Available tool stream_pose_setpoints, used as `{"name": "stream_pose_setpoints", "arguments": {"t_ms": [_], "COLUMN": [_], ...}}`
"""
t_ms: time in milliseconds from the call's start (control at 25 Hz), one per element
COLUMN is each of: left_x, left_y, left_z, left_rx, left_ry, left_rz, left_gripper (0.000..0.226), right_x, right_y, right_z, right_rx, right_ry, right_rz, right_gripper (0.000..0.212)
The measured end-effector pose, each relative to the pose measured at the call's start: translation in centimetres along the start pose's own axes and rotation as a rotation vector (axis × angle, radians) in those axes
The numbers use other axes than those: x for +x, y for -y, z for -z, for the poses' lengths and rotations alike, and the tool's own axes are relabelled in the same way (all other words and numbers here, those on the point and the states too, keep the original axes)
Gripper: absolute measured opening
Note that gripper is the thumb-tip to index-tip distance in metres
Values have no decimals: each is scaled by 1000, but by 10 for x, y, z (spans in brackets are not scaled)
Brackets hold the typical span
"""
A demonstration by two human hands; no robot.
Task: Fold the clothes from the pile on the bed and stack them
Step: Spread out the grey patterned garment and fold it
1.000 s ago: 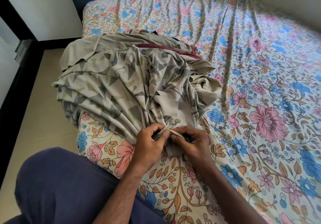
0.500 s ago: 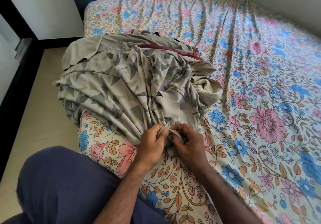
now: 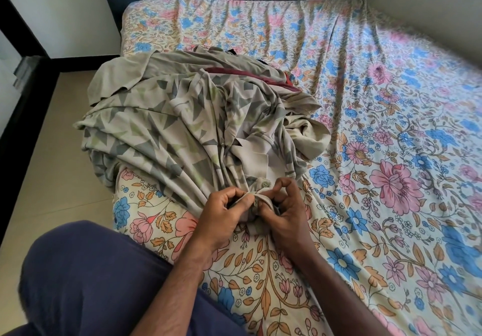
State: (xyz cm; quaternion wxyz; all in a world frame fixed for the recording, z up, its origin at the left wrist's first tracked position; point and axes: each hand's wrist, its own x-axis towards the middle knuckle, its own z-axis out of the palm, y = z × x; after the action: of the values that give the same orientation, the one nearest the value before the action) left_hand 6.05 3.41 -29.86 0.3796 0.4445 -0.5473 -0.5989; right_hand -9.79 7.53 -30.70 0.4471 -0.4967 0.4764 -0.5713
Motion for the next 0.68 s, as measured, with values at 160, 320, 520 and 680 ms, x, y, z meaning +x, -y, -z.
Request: {"name": "stream_pose_setpoints", "arguments": {"t_ms": [160,320,520,680], "left_x": [1,0,-1,-6], "left_y": [-1,-1,-3,-12], "left_z": [5,6,11,12], "left_rx": [47,77,89,-37], "left_ry": [40,98,158,163], "left_rz": [25,31,-12,23], "left_gripper": [7,12,11,14], "right_x": [1,2,14,12], "right_y": [0,0,2,2], "right_z": [-1,-4,3,12], "right_rx": [-27,-46,8,-146], "right_ry": [-14,-30,27,79], "right_rz": [11,-11,-100,-8], "right_gripper": [32,32,16,17]}}
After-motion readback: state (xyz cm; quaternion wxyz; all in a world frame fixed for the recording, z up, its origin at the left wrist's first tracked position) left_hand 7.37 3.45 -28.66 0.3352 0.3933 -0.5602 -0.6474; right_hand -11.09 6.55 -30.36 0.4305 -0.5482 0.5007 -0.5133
